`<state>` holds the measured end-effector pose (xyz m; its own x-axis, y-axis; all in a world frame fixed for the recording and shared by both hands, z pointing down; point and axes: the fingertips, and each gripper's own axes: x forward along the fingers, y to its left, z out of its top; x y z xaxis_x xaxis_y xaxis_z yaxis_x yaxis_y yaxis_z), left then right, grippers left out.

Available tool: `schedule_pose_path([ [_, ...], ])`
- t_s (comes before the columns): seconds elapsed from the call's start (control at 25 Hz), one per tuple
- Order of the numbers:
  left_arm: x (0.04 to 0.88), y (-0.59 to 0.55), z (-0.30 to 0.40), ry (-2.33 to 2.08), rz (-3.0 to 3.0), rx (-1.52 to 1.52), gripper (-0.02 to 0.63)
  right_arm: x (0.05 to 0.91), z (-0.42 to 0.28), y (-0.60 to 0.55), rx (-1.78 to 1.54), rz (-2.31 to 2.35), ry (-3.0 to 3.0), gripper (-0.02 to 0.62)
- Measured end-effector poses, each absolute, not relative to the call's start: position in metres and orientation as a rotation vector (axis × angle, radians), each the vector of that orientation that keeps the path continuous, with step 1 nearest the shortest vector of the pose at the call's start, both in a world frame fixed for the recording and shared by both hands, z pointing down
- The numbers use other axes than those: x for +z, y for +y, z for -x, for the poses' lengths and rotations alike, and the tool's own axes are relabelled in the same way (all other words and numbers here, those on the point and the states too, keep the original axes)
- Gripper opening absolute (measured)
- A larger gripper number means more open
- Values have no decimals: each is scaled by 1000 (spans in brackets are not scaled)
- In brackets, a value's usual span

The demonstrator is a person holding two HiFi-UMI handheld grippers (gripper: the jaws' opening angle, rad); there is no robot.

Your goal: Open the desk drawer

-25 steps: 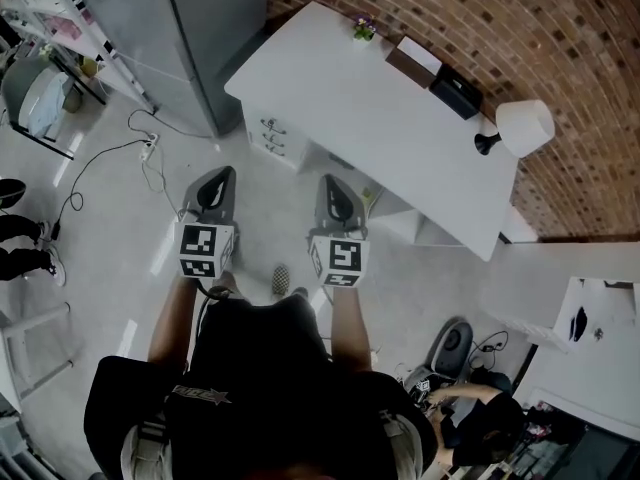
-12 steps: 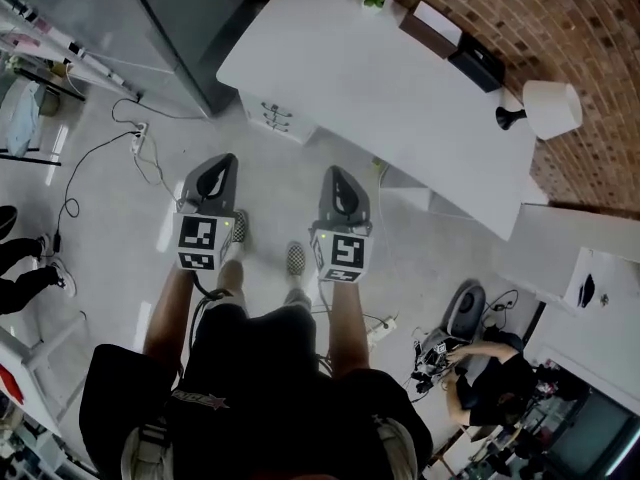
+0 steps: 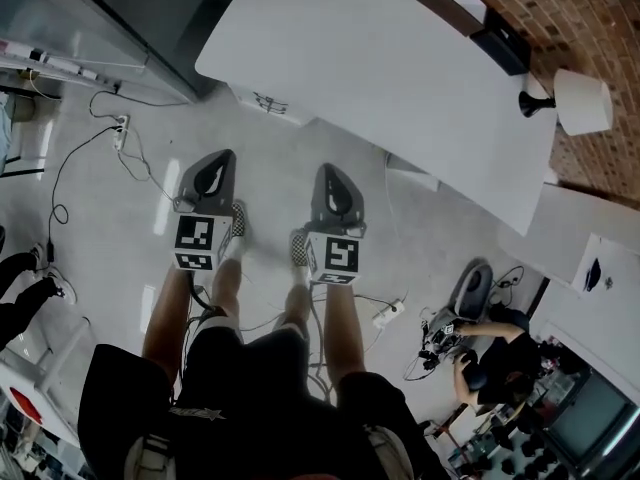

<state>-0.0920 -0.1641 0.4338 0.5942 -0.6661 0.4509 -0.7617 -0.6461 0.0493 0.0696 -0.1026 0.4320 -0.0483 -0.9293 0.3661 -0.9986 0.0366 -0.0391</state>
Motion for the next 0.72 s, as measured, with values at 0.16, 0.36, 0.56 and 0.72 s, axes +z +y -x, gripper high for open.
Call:
schedule_pose_path([
  [0.16,477,-181,94,-1180,-2547,595,11,470,-69,-116,428,-1996,-2062,5],
  [0.36,534,-191,99,-1176,-2487,616,11,526,-70,-126,445,-1963,-2039,5],
  [0.56,583,-195,97,-1173,-2477,624,11,578,-72,-127,478,-1930,-2022,5],
  [0.72,626,-205,94,-1172,-2488,641,11,621,-73,-136,489,-1917,-2019,5],
])
